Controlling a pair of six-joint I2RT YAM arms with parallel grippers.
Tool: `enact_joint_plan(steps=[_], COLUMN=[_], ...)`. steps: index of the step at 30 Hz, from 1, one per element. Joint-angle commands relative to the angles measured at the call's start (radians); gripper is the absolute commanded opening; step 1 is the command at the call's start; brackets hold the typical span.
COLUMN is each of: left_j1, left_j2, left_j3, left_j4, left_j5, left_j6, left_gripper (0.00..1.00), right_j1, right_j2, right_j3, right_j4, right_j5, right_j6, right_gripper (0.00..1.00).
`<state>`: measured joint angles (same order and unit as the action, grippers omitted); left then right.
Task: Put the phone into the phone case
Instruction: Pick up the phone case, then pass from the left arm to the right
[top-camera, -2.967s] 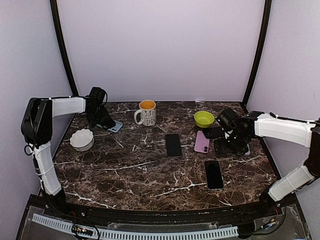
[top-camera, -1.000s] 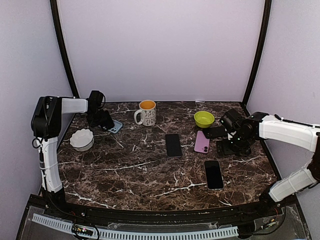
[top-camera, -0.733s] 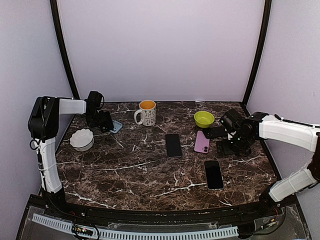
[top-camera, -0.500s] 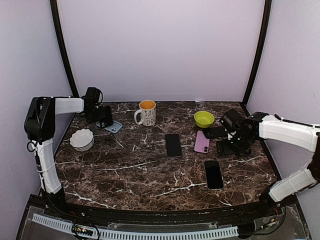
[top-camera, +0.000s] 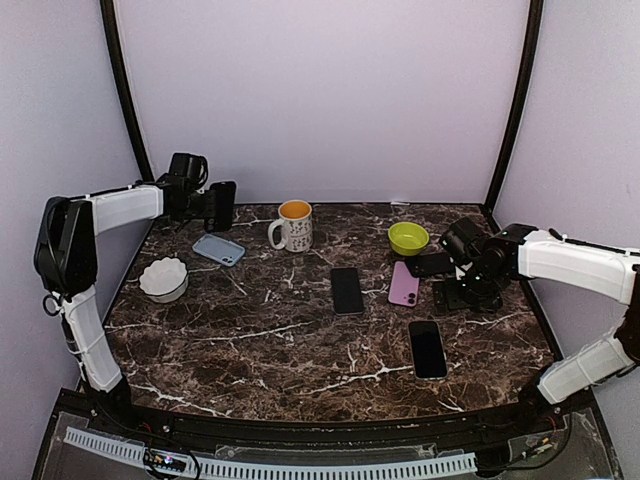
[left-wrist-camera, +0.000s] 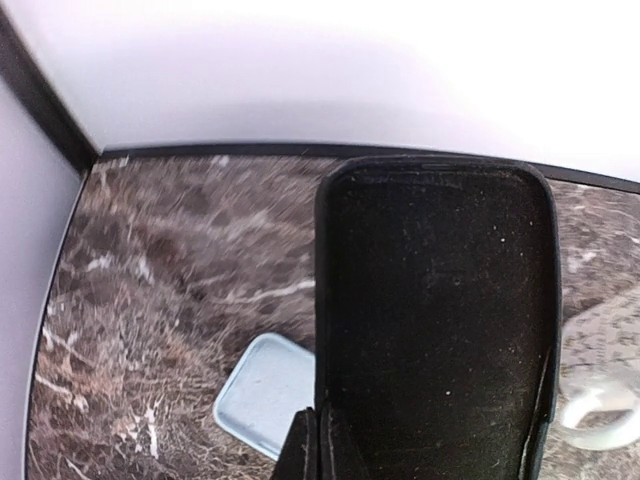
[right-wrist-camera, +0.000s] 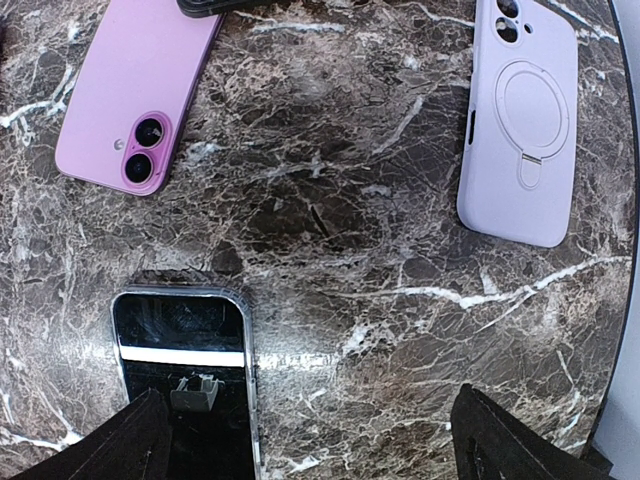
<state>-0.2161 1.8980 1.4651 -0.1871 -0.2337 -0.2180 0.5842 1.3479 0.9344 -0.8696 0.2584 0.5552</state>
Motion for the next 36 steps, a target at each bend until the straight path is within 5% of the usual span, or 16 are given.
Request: enact_joint_plan(steps=[1, 18, 36], left_j1=[-0.052, -0.209, -0.244], left_j2=[-0.099, -0.150, -0.253], left_j3=[0.003, 0.042, -0.059], left_j4=[0.070, 0.080, 0.061], left_j5=[0.001, 0.083, 0.526], left_j6=[0.133, 0.337, 0.656], left_gripper=[0.00, 0.00, 0.00], right_j1=[0.001, 0.002, 0.001], right_j2=[-0.018, -0.020, -0.032], right_j3=[0.024, 0.021, 0.011], right_j4=[-0.007, 0.000, 0.000], right_j5=[0.004, 0.001, 0.000], right_j6=[-0.003, -0.005, -0.007], right_gripper=[0.99, 0.98, 0.98])
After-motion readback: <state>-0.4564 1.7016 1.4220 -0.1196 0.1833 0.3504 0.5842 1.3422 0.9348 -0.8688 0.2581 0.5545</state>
